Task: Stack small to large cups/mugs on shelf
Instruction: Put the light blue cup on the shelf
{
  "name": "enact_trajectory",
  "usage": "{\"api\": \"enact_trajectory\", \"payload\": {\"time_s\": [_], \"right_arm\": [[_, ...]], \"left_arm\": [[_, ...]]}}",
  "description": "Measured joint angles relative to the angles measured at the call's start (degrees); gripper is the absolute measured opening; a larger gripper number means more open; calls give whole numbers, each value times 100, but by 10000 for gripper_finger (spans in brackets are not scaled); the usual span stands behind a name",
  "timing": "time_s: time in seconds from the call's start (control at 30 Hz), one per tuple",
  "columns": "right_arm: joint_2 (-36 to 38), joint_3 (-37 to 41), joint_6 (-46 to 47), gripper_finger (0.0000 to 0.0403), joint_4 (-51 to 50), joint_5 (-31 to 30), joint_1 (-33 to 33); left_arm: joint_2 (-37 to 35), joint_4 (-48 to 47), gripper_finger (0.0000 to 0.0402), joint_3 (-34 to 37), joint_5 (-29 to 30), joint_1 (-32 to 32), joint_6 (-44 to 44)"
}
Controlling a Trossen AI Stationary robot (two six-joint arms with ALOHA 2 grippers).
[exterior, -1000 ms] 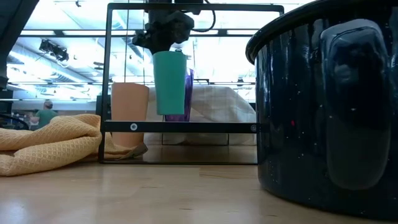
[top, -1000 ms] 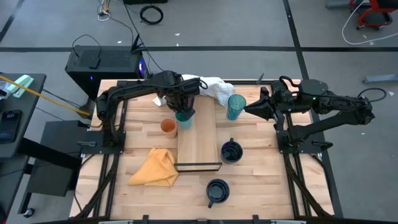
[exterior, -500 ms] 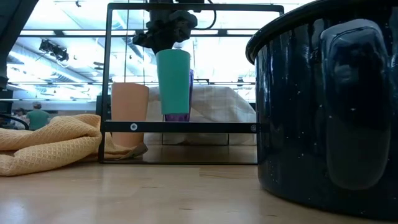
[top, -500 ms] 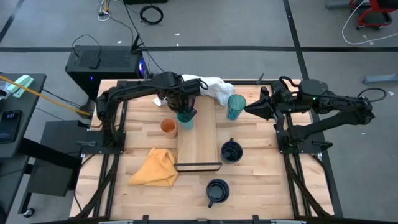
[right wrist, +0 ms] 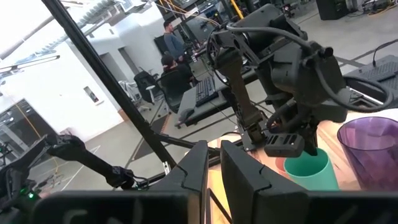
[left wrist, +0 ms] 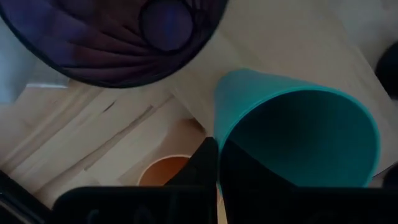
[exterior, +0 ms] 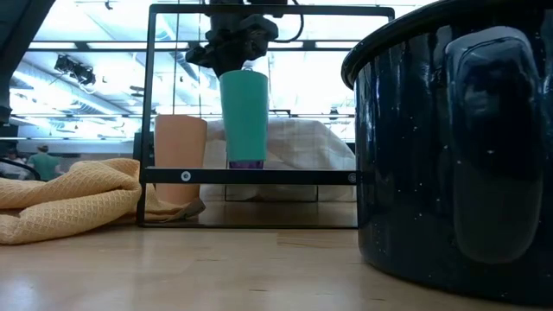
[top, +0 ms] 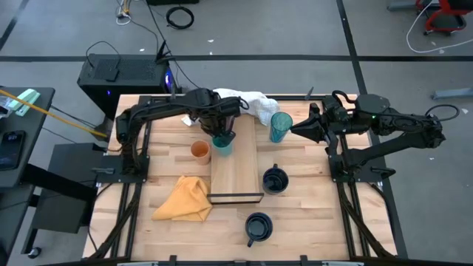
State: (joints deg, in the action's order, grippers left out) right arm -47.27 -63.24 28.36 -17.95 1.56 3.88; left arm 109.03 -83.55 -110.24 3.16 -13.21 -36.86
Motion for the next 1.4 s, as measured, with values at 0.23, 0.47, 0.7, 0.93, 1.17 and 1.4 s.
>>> {"api": "enact_trajectory", "payload": {"time_s": [0.23,0.47,0.7,0.93,1.17,1.4], "right_arm": [[0,-2,0,52,-3,0,0],[0,-2,2,52,-4,1,0],[0,-2,2,52,-3,0,-2],[0,-2,2,52,-3,1,0],[0,-2,2,52,-3,2,0],[0,-2,2,52,-3,2,-2]], "left_arm": [[101,53,9,0,-3,64,-1],[105,-158,9,0,34,15,147],[105,-163,9,0,67,15,153],[105,-159,9,0,68,34,151],[105,-161,9,0,59,79,65],[105,-163,9,0,4,125,0]]}}
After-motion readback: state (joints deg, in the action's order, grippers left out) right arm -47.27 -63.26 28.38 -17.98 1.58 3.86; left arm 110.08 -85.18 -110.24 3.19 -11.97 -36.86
